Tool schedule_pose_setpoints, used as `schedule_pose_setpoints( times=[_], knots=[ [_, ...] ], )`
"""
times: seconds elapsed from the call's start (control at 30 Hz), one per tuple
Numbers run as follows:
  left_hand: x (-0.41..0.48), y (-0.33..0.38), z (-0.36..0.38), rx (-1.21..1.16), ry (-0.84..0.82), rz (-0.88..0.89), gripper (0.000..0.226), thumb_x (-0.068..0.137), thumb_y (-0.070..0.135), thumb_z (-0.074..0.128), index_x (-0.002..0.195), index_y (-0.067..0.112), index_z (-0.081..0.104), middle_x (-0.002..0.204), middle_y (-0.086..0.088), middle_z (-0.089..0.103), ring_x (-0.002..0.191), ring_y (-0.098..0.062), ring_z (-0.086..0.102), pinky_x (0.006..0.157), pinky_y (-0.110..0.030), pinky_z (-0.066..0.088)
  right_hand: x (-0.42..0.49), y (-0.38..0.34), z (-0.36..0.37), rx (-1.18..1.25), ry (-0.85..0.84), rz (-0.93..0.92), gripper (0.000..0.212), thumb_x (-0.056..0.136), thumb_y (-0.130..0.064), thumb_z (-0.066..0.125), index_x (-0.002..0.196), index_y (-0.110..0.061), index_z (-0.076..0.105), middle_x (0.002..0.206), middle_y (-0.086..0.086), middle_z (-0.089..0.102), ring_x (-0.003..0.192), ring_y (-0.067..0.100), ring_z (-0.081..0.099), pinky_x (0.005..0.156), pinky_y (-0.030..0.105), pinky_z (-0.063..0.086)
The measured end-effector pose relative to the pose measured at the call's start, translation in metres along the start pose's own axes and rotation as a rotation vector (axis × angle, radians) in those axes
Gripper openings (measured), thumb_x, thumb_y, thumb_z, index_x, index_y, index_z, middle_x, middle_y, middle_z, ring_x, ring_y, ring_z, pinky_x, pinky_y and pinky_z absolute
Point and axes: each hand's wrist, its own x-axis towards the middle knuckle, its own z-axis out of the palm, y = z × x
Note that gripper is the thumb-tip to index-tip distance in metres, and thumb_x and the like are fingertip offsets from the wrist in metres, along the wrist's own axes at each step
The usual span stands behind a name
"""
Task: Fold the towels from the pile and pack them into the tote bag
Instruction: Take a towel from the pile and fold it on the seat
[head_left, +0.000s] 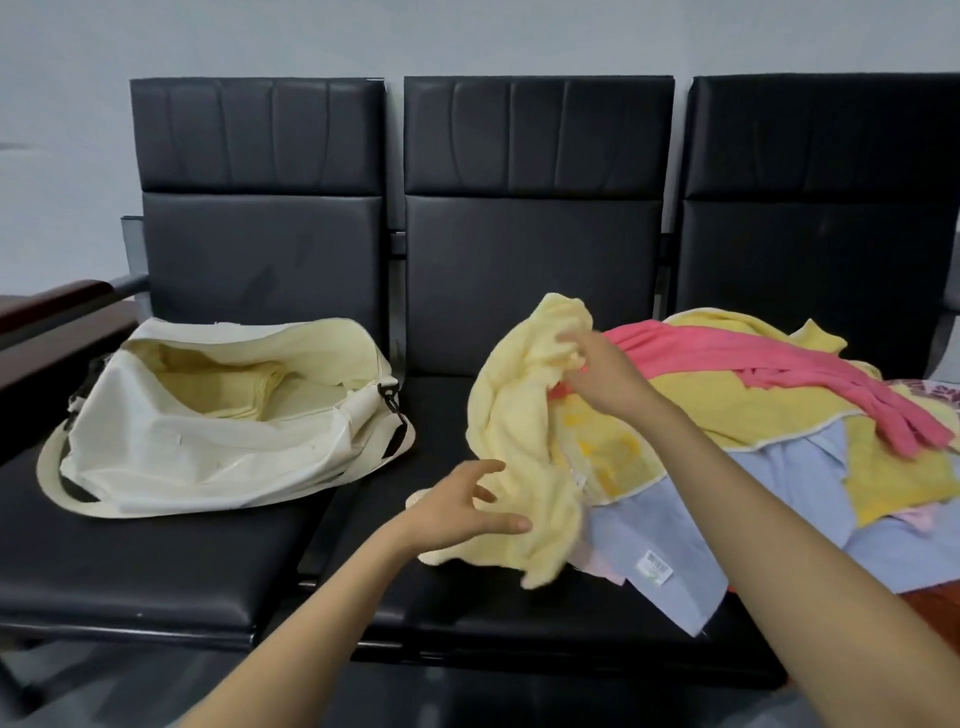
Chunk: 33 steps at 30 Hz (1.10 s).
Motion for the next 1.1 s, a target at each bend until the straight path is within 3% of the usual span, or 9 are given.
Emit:
schedule_pose_setpoints(
  times=[0.17, 0.27, 0.4, 0.53, 0.67, 0.73, 0.83, 1.0, 1.1],
  knots=[
    [0.012, -0.022, -0.004, 0.342, 0.129, -0.099, 0.038, 0.085, 0.030, 0.068, 0.119, 0.017, 0.059, 0.125, -0.002, 0.054, 0.100, -0.013, 0.053, 0.081, -0.020, 0.040, -0.060, 0.030, 0.033, -0.141, -0.361, 0.079, 0.031, 0.093, -0.021, 0.057, 0.124, -0.017, 0.059, 0.131, 0.001, 0.054, 0.116, 0.018, 0.052, 0.083, 0.023, 0.037],
    [0.010, -0.031, 0.001, 0.505, -0.011, -0.147, 0.048, 0.077, 0.033, 0.074, 0.121, 0.021, 0.058, 0.119, 0.003, 0.048, 0.111, -0.017, 0.049, 0.091, -0.025, 0.041, -0.088, 0.043, 0.053, -0.175, -0.509, 0.123, 0.035, 0.093, -0.030, 0.056, 0.125, -0.016, 0.055, 0.114, -0.003, 0.054, 0.099, 0.013, 0.053, 0.074, 0.022, 0.038],
    [0.006, -0.039, 0.001, 0.531, -0.028, -0.134, 0.040, 0.079, 0.035, 0.072, 0.111, 0.015, 0.061, 0.109, 0.003, 0.044, 0.104, -0.016, 0.046, 0.088, -0.027, 0.043, -0.109, 0.038, 0.063, -0.276, -0.404, 0.098, 0.046, 0.086, -0.049, 0.061, 0.108, -0.013, 0.043, 0.110, 0.002, 0.042, 0.098, 0.017, 0.045, 0.082, 0.031, 0.043],
    [0.003, -0.040, -0.003, 0.524, 0.102, -0.082, 0.019, 0.086, 0.033, 0.065, 0.081, 0.017, 0.055, 0.091, 0.003, 0.053, 0.086, -0.015, 0.051, 0.066, -0.024, 0.039, -0.125, 0.019, 0.071, -0.284, -0.411, 0.047, 0.056, 0.078, -0.062, 0.063, 0.100, -0.019, 0.035, 0.102, -0.004, 0.038, 0.094, 0.015, 0.041, 0.084, 0.034, 0.043],
    [0.001, -0.039, -0.005, 0.367, 0.135, -0.063, 0.025, 0.080, 0.033, 0.073, 0.077, 0.023, 0.050, 0.088, 0.009, 0.053, 0.081, -0.012, 0.053, 0.061, -0.018, 0.037, -0.128, 0.021, 0.077, -0.378, -0.481, -0.038, 0.013, 0.095, -0.026, 0.048, 0.103, -0.019, 0.041, 0.103, 0.002, 0.042, 0.100, 0.022, 0.046, 0.073, 0.031, 0.034],
    [-0.001, -0.044, -0.005, 0.378, 0.038, -0.096, 0.034, 0.070, 0.037, 0.080, 0.088, 0.025, 0.054, 0.098, 0.011, 0.053, 0.089, -0.010, 0.053, 0.072, -0.021, 0.044, -0.125, 0.026, 0.074, -0.348, -0.431, 0.000, 0.014, 0.097, -0.013, 0.037, 0.108, -0.015, 0.045, 0.099, 0.003, 0.049, 0.090, 0.023, 0.049, 0.064, 0.031, 0.033],
    [-0.003, -0.054, -0.008, 0.485, 0.046, -0.087, 0.036, 0.073, 0.037, 0.077, 0.097, 0.027, 0.051, 0.104, 0.011, 0.054, 0.097, -0.012, 0.053, 0.087, -0.031, 0.047, -0.114, 0.040, 0.059, -0.165, -0.325, 0.131, 0.004, 0.097, -0.013, 0.039, 0.096, -0.015, 0.043, 0.086, 0.001, 0.050, 0.077, 0.021, 0.049, 0.060, 0.031, 0.036],
    [-0.007, -0.053, -0.012, 0.362, 0.205, 0.015, 0.021, 0.089, 0.017, 0.062, 0.086, 0.033, 0.048, 0.089, 0.006, 0.063, 0.082, -0.015, 0.059, 0.067, -0.022, 0.044, -0.104, 0.049, 0.032, 0.765, -0.122, 0.483, 0.009, 0.095, -0.005, 0.047, 0.095, -0.013, 0.051, 0.094, 0.008, 0.058, 0.086, 0.022, 0.058, 0.074, 0.032, 0.049],
    [-0.009, -0.042, -0.011, 0.086, 0.331, 0.048, 0.016, 0.094, 0.015, 0.055, 0.091, 0.030, 0.051, 0.092, 0.006, 0.063, 0.082, -0.011, 0.057, 0.067, -0.022, 0.045, -0.109, 0.053, 0.034, 0.630, -0.076, 0.455, 0.008, 0.095, -0.006, 0.047, 0.097, -0.014, 0.049, 0.094, 0.006, 0.056, 0.083, 0.021, 0.055, 0.076, 0.033, 0.047]
  ],
)
